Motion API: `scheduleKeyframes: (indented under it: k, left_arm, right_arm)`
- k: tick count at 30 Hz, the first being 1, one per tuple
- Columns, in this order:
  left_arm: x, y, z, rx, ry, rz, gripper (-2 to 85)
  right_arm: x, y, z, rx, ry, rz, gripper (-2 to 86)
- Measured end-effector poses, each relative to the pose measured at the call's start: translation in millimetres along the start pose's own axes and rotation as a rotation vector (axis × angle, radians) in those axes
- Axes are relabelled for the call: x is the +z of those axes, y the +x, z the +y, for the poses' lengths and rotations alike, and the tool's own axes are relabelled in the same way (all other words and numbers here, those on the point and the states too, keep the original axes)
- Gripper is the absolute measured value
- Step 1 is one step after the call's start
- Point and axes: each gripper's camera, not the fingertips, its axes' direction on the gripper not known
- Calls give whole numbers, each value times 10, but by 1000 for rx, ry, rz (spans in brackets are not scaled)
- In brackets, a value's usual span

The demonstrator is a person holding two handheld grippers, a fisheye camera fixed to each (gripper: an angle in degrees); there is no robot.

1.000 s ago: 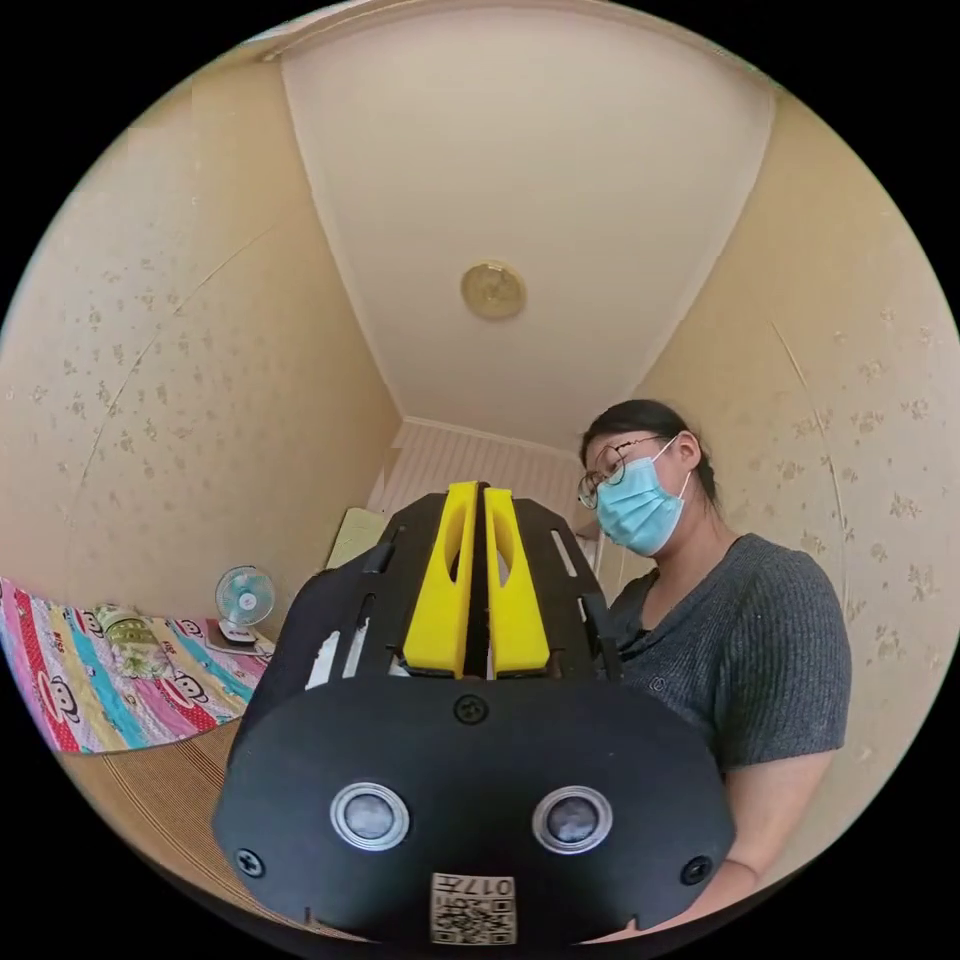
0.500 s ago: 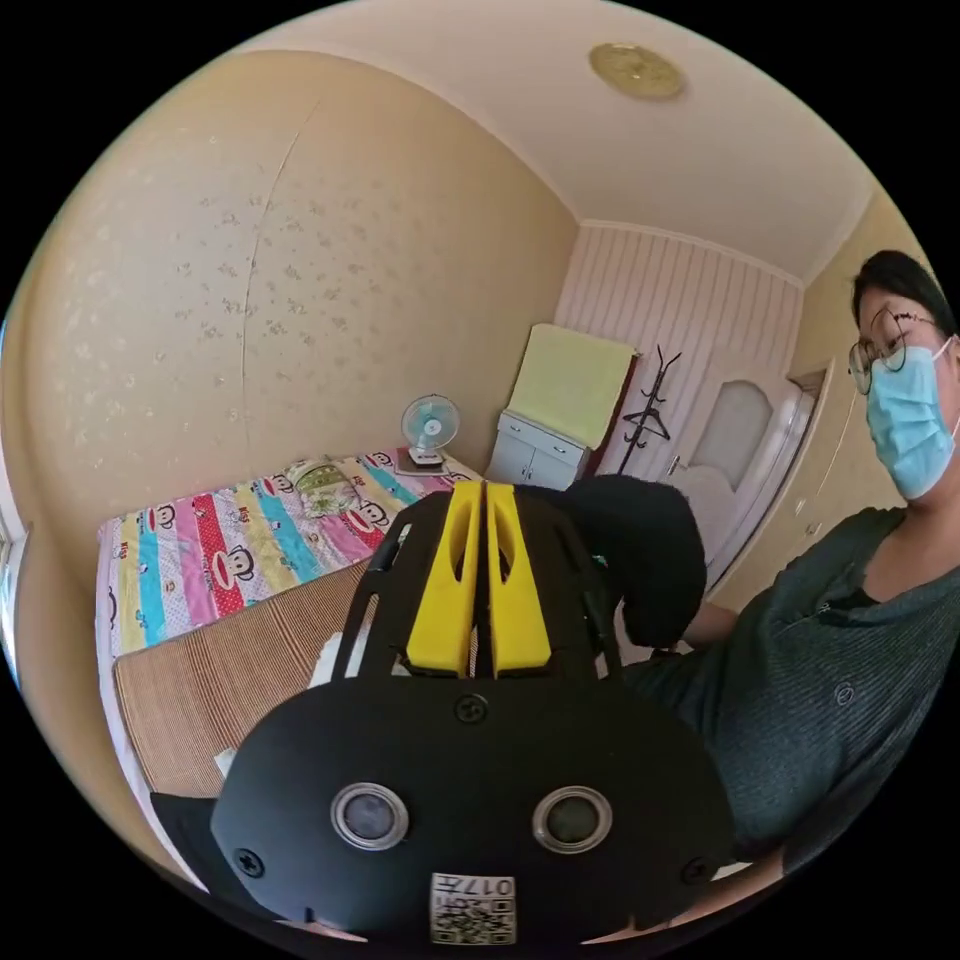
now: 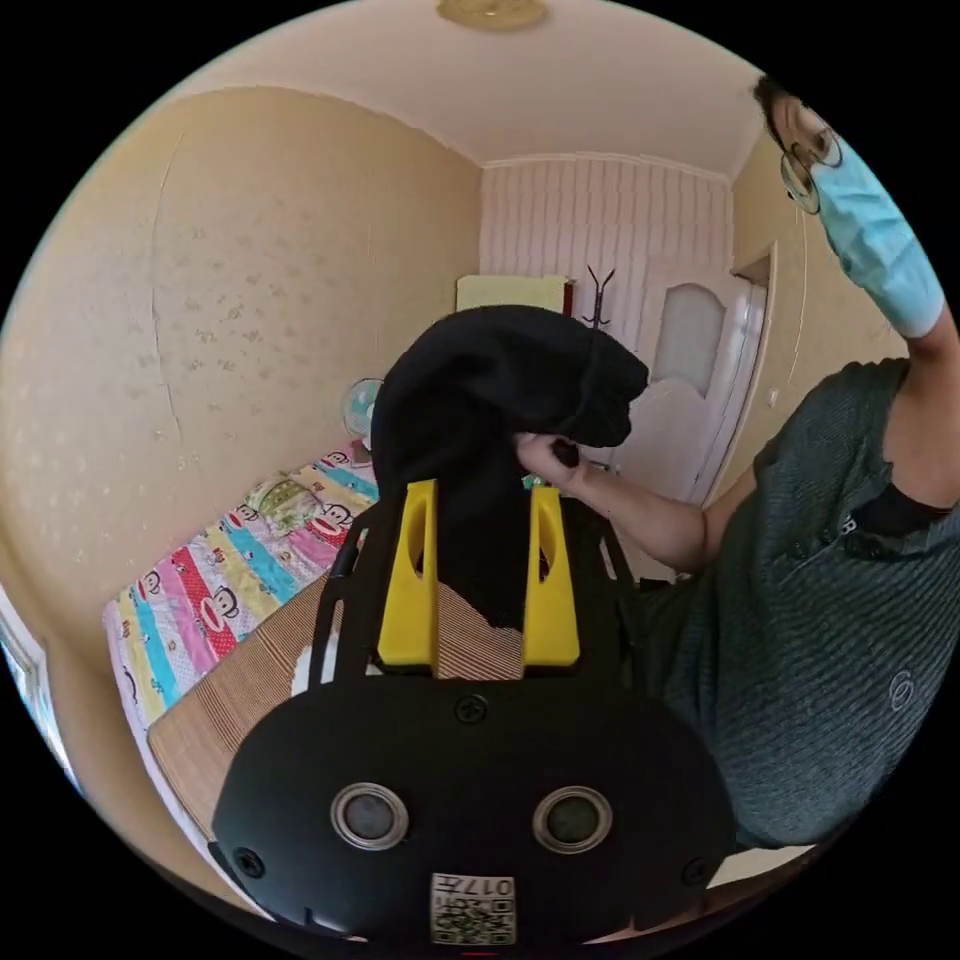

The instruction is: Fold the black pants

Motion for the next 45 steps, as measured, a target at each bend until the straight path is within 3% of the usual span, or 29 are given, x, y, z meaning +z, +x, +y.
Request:
scheduleKeyframes:
  k: [5,11,17,19,25,31,37,43,45]
  left_arm:
    - [304,308,69,127,-17,-306,138]
    - [504,238,265,155,8,-292,136]
    - [837,193,549,281,-90,-509,132]
    - [965,182,615,304,-100,-498,132]
    - [1121,251,694,376,17,-598,151]
    - [915,34,765,398,92,-444,157]
    - [975,-191,768,405,90,-234,126]
    - [922,-788,834,189,87,-76,111]
    - [808,-1139,926,25,146,19,100]
  right_arm:
    - [-117,358,-153,119,102,-18,85]
    - [-227,528,-225,186,162,-8,86]
    - [-156,624,-167,175,186,-59,86]
    - [-108,709,-147,190,179,-63,86]
    - [-149,915,-78,261,176,40,85]
    - [-132,1014,103,366,86,358,84]
    - [-107,1446,522,445,12,387,78]
    - [-232,1465,936,427,-36,497,60]
    - [-227,1449,1070,412,-76,495,56]
